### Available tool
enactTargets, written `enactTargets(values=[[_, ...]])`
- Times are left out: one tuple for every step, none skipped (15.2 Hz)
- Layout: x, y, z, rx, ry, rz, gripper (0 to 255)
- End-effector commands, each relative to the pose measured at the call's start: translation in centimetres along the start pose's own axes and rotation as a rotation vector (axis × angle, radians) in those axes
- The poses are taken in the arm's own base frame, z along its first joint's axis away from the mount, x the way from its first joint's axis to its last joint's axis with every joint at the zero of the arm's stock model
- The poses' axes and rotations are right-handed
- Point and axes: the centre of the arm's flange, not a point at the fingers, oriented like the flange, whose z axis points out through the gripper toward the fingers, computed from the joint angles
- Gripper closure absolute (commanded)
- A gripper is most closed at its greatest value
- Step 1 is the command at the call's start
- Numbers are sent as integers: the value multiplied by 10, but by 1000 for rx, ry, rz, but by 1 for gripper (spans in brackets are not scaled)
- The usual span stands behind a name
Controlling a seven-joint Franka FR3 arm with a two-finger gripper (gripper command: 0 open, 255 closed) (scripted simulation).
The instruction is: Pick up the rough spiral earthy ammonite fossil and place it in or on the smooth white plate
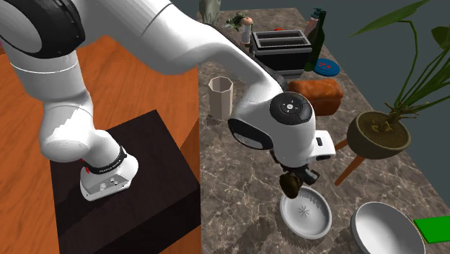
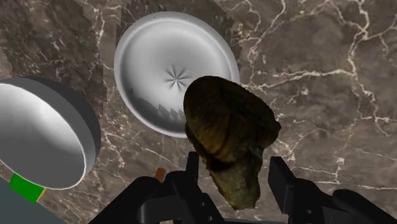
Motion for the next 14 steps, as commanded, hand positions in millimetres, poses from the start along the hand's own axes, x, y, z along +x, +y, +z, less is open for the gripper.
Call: enactTargets(values=[[-1,30,-1,0,1,-2,255],[-2,43,0,0,1,-2,255],[-3,56,0,0,1,-2,255],[-4,69,0,0,1,-2,255],[-5,82,1,0,1,-2,255],[-6,97,1,0,1,-2,255],[-8,96,6,0,1,-2,255],[-9,95,11,0,1,-2,255],[-10,95,16,0,1,-2,255],[-12,94,21,0,1,-2,255],[-13,93,26,0,1,-2,255],[-14,92,31,0,1,-2,255],[-16,91,36,0,1,-2,255],[-17,90,41,0,1,-2,255]])
